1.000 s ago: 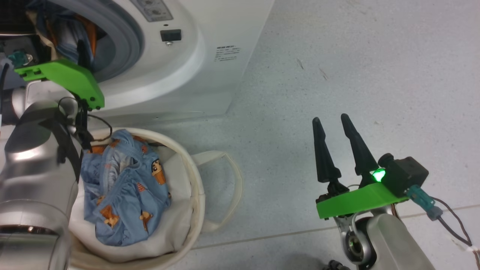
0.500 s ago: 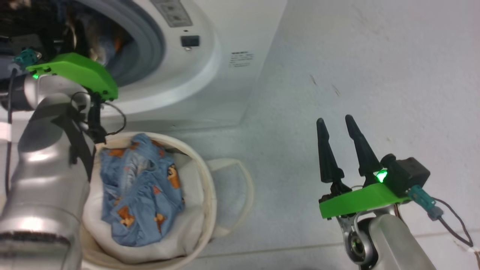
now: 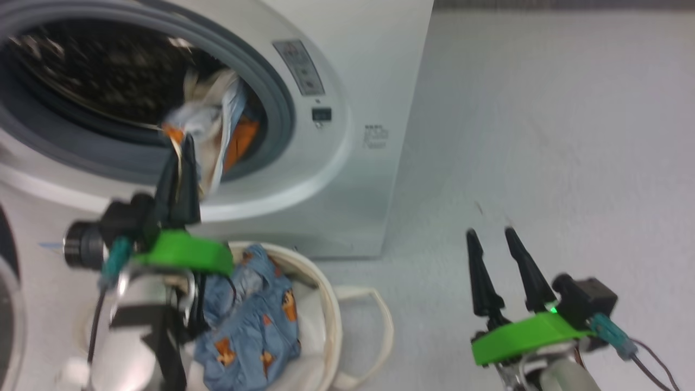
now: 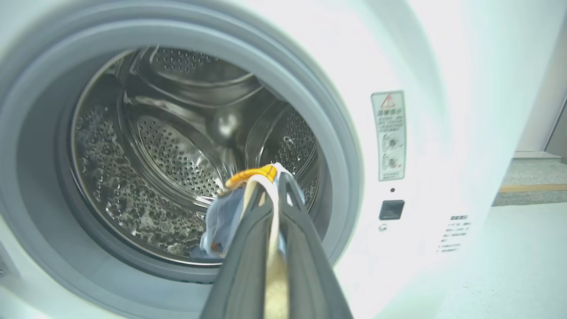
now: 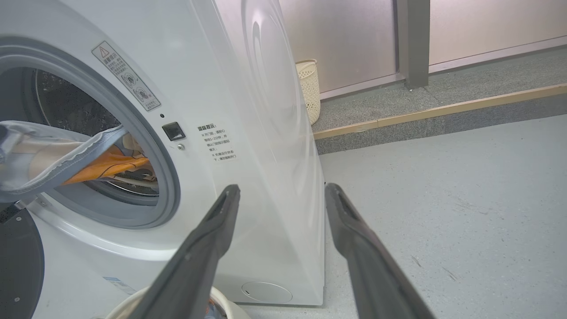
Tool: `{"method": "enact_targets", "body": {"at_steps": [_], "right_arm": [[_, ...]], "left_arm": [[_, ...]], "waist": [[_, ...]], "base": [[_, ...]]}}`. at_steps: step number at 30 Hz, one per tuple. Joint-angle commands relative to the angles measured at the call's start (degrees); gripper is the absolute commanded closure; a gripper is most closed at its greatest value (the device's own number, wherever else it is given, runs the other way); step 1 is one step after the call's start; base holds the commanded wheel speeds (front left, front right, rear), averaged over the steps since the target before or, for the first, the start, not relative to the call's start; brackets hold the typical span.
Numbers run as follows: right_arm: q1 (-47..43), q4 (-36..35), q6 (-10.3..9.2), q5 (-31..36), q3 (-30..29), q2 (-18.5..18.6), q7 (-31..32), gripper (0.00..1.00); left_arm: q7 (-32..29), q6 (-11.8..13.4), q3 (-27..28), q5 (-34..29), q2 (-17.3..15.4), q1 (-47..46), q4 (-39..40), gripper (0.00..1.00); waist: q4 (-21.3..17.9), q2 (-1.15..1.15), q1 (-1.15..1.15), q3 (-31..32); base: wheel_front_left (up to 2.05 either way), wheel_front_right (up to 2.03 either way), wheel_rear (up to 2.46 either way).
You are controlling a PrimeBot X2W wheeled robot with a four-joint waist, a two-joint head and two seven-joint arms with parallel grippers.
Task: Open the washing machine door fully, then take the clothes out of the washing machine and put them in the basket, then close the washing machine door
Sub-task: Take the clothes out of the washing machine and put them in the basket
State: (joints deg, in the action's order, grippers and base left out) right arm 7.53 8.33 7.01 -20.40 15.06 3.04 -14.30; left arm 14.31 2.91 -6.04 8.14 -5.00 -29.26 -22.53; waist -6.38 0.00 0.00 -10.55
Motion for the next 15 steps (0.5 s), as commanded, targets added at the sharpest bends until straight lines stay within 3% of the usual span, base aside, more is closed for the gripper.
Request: {"method": "enact_targets", "body": {"at_steps": [1, 7, 15], "right_arm": [[-0.3, -1.54, 0.47, -0.72, 0.55, -0.16, -0.7, 0.0], [-2.25, -2.03, 0.47, -0.7, -0.58, -0.16, -0.7, 0.0], [-2.85, -1.96, 0.47, -0.67, -0.81, -0.16, -0.7, 0.0]], "left_arm": [[0.68, -0.38, 2.29, -0.74, -0.8, 0.49, 4.3, 1.0], [0.68, -0.5, 3.23, -2.93, 0.73, 9.03, 17.78, 1.0], [0.68, -0.95, 2.23, -5.77, 1.51, 12.8, 32.07, 1.0]], "waist": [[2.19, 0.0, 0.0, 4.52], [4.28, 0.0, 0.0, 6.39], [6.82, 0.0, 0.0, 6.93]], "base": [[0.0, 0.0, 0.0], [0.0, 0.0, 0.0], [0.0, 0.0, 0.0]]}}
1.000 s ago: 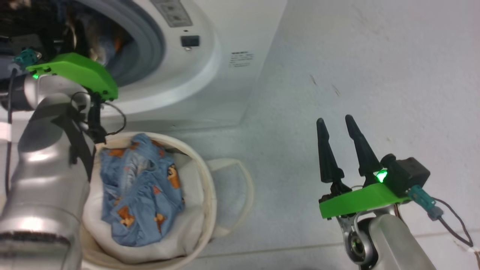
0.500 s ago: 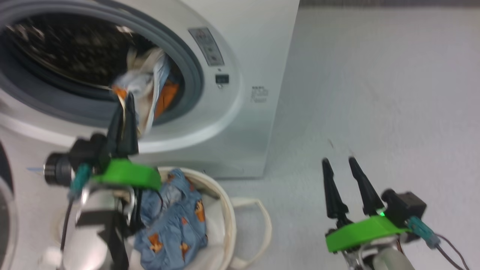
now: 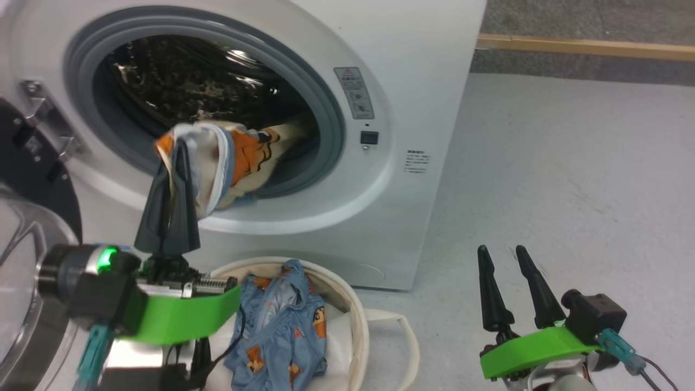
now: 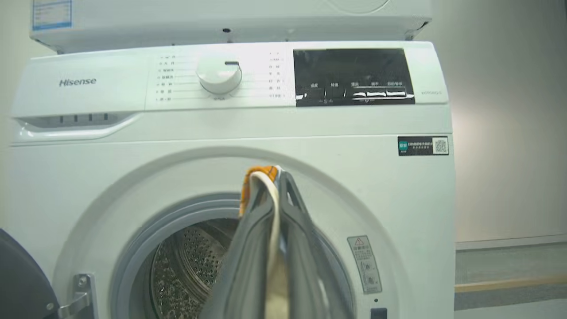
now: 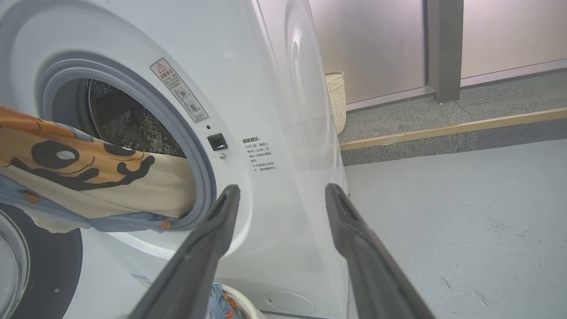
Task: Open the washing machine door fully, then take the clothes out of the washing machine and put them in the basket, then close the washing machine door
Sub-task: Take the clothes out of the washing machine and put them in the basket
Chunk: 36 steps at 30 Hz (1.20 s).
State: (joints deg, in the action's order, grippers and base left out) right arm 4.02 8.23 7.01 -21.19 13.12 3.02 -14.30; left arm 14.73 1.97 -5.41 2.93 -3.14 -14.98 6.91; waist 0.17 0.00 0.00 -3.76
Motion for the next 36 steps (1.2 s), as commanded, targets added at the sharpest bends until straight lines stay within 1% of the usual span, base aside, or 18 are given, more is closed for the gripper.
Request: {"method": "enact_targets", "body": {"at_steps": [1, 3, 5, 11, 15, 17, 21, 23, 24, 26, 29, 36], "right_arm": [[0.62, -1.84, 0.47, 0.12, 1.05, -0.14, -0.7, 0.0], [0.6, -1.8, 0.47, 0.08, 1.07, -0.14, -0.7, 0.0], [0.64, -1.73, 0.47, 0.08, 1.26, -0.14, -0.7, 0.0], [0.49, -1.35, 0.47, 0.03, 1.31, -0.14, -0.7, 0.0], [0.36, -1.02, 0.47, 0.04, 1.39, -0.14, -0.7, 0.0], [0.33, -0.96, 0.47, 0.02, 1.4, -0.14, -0.7, 0.0], [0.31, -0.73, 0.47, 0.27, 1.69, -0.14, -0.7, 0.0], [0.41, -0.66, 0.47, 0.45, 1.66, -0.14, -0.7, 0.0], [0.41, -0.66, 0.47, 0.45, 1.66, -0.14, -0.7, 0.0], [0.59, -0.69, 0.47, 0.73, 1.67, -0.14, -0.7, 0.0], [1.13, -0.85, 0.47, 1.14, 1.43, -0.14, -0.7, 0.0], [2.81, -0.91, 0.47, 2.75, 1.6, -0.14, -0.7, 0.0]], "left_arm": [[0.27, -0.05, 1.32, -1.26, -0.35, -1.66, 4.76, 1.0], [0.27, 0.14, 0.53, -3.22, -0.75, -1.89, 9.05, 1.0], [0.27, 0.68, -0.05, -3.59, -0.77, -1.22, 11.23, 1.0], [0.27, 1.59, -1.32, -3.47, -1.14, 0.31, 10.47, 1.0], [0.27, 1.74, -1.55, -2.96, -1.35, 1.38, 7.03, 1.0], [0.27, 1.84, -1.58, -2.93, -1.58, 2.41, 2.77, 1.0], [0.27, 1.96, -1.79, -2.46, -1.76, 4.23, -14.12, 1.0], [0.27, 1.92, -1.85, -1.84, -1.57, 3.47, -22.33, 1.0], [0.27, 1.92, -1.85, -1.84, -1.57, 3.47, -22.33, 1.0], [0.27, 2.26, -1.91, -1.67, -1.42, 2.42, -29.62, 1.0], [0.27, 2.88, -1.89, -1.01, -1.01, -0.09, -36.73, 1.0], [0.27, 2.65, -2.88, 1.33, -0.07, -5.86, -47.64, 1.0]], "waist": [[0.6, 0.0, 0.0, 0.25], [1.03, 0.0, 0.0, 0.47], [1.25, 0.0, 0.0, 0.78], [1.54, 0.0, 0.0, 1.53], [1.35, 0.0, 0.0, 1.67], [1.18, 0.0, 0.0, 1.66], [0.49, 0.0, 0.0, 1.58], [0.0, 0.0, 0.0, 1.41], [0.0, 0.0, 0.0, 1.41], [-0.61, 0.0, 0.0, 0.8], [-1.47, 0.0, 0.0, -0.58], [-3.44, 0.0, 0.0, -4.66]], "base": [[0.0, 0.0, 0.0], [0.0, 0.0, 0.0], [0.0, 0.0, 0.0], [0.0, 0.0, 0.0], [0.0, 0.0, 0.0], [0.0, 0.0, 0.0], [0.0, 0.0, 0.0], [0.0, 0.0, 0.0], [0.0, 0.0, 0.0], [0.0, 0.0, 0.0], [0.0, 0.0, 0.0], [0.0, 0.0, 0.0]]}}
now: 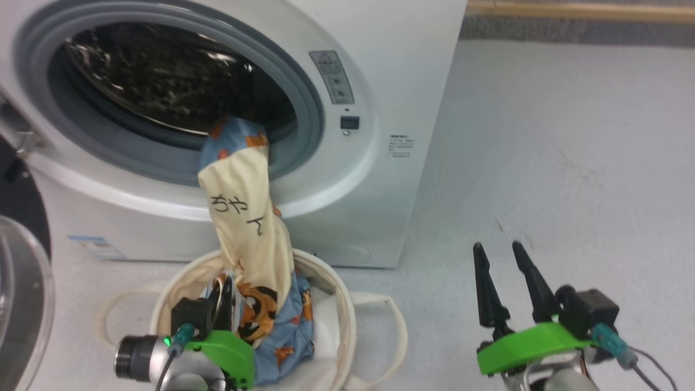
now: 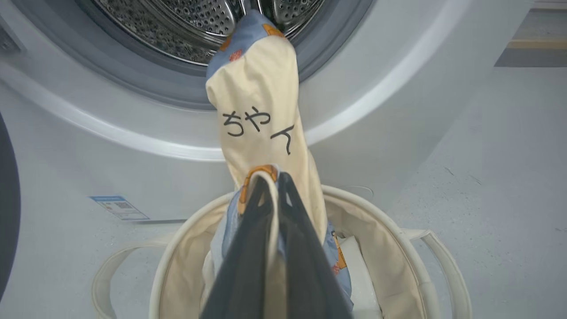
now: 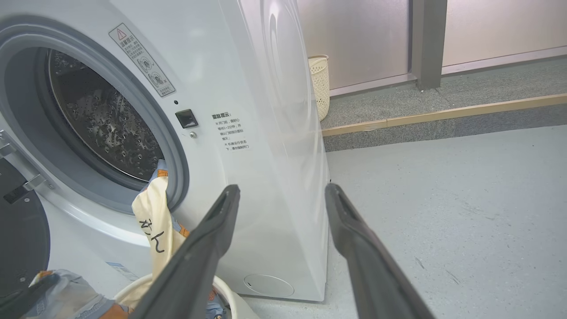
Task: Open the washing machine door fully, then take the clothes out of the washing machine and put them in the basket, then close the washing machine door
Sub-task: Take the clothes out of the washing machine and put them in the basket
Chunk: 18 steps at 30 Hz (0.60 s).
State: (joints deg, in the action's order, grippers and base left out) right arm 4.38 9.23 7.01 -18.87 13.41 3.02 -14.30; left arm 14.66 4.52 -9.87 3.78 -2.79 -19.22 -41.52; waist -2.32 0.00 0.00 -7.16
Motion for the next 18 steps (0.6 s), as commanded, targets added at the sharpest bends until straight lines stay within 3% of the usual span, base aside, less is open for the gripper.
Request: {"method": "enact_targets", "body": {"at_steps": [1, 6, 12, 13, 14, 18], "right_arm": [[2.78, -1.98, 0.47, 0.54, 1.32, -0.14, -0.7, 0.0], [4.29, -2.22, 0.47, 1.26, 1.5, -0.14, -0.7, 0.0], [5.65, -2.39, 0.47, 1.72, 1.13, -0.14, -0.7, 0.0], [5.75, -2.42, 0.47, 1.7, 1.1, -0.14, -0.7, 0.0], [5.81, -2.46, 0.47, 1.62, 1.05, -0.14, -0.7, 0.0], [5.79, -2.35, 0.47, 1.39, 0.95, -0.14, -0.7, 0.0]], "left_arm": [[0.34, 0.03, 1.36, 0.88, -0.34, -2.41, -1.07, 1.0], [0.34, 0.46, 0.59, 2.61, -0.15, -5.99, -11.52, 1.0], [0.34, 0.33, -0.4, 7.82, -0.11, -7.95, -14.76, 1.0], [0.34, 0.54, -0.78, 8.18, -0.11, -8.04, -14.31, 0.04], [0.34, 0.59, -1.24, 8.48, -0.11, -7.95, -13.92, 0.0], [0.34, 0.84, -2.61, 9.74, -0.1, -7.7, -14.2, 0.0]], "waist": [[-1.3, 0.0, 0.0, -1.89], [-3.04, 0.0, 0.0, -4.69], [-4.13, 0.0, 0.0, -7.15], [-4.16, 0.0, 0.0, -7.33], [-4.15, 0.0, 0.0, -7.43], [-3.39, 0.0, 0.0, -7.2]], "base": [[0.0, 0.0, 0.0], [0.0, 0.0, 0.0], [0.0, 0.0, 0.0], [0.0, 0.0, 0.0], [0.0, 0.0, 0.0], [0.0, 0.0, 0.0]]}}
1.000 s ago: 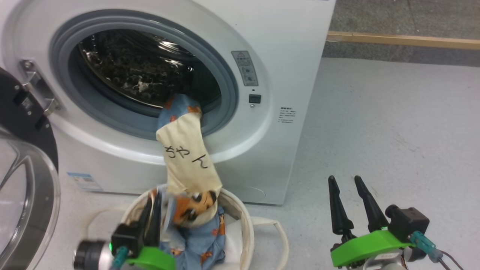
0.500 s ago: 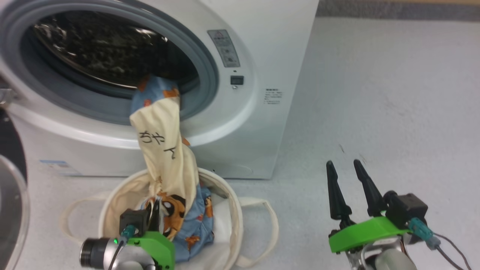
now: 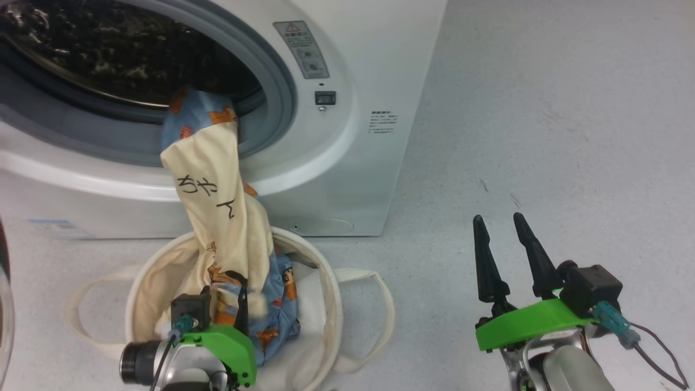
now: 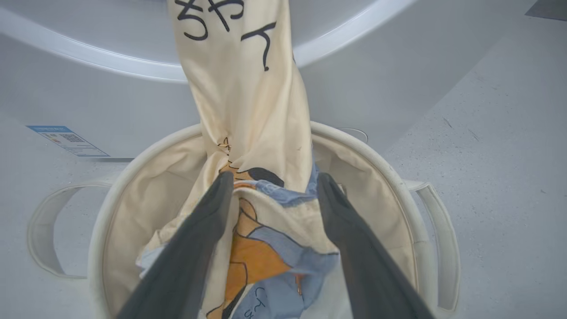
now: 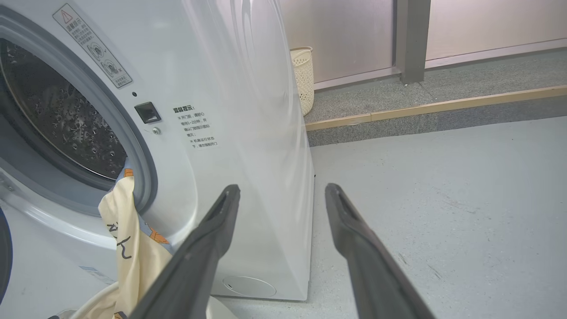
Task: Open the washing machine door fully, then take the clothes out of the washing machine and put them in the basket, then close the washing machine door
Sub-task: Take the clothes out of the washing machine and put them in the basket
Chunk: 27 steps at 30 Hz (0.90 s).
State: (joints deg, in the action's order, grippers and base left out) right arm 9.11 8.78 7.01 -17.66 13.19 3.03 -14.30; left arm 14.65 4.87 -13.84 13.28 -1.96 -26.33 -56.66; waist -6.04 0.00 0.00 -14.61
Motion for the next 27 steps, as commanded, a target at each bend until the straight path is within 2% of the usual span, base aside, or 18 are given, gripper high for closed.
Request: {"method": "enact_targets", "body": {"at_steps": [1, 7, 19, 24, 27], "right_arm": [[1.04, -1.88, 0.47, 0.06, 1.3, -0.15, -0.7, 0.0], [0.53, -1.62, 0.47, -0.38, 0.61, -0.15, -0.7, 0.0], [-2.91, -1.05, 0.47, -1.94, 1.5, -0.15, -0.7, 0.0], [-4.22, -1.04, 0.47, -2.47, 1.78, -0.15, -0.7, 0.0], [-4.63, -1.0, 0.47, -2.61, 2.0, -0.15, -0.7, 0.0]], "left_arm": [[0.35, 0.66, 1.16, 0.31, -0.93, -0.61, 1.01, 0.0], [0.35, 1.04, 0.91, -0.73, -0.92, 0.53, 5.27, 0.0], [0.35, -0.01, 0.29, -3.56, -0.92, 10.78, 25.28, 0.0], [0.35, 1.01, -0.02, -4.91, -0.92, 14.04, 30.69, 0.0], [0.35, 1.31, 0.87, -2.37, -0.92, 15.9, 32.24, 0.0]], "waist": [[0.58, 0.0, 0.0, 0.38], [2.79, 0.0, 0.0, 2.37], [6.59, 0.0, 0.0, 9.81], [7.88, 0.0, 0.0, 11.19], [8.46, 0.0, 0.0, 11.56]], "base": [[0.0, 0.0, 0.0], [0.0, 0.0, 0.0], [0.0, 0.0, 0.0], [0.0, 0.0, 0.0], [0.0, 0.0, 0.0]]}}
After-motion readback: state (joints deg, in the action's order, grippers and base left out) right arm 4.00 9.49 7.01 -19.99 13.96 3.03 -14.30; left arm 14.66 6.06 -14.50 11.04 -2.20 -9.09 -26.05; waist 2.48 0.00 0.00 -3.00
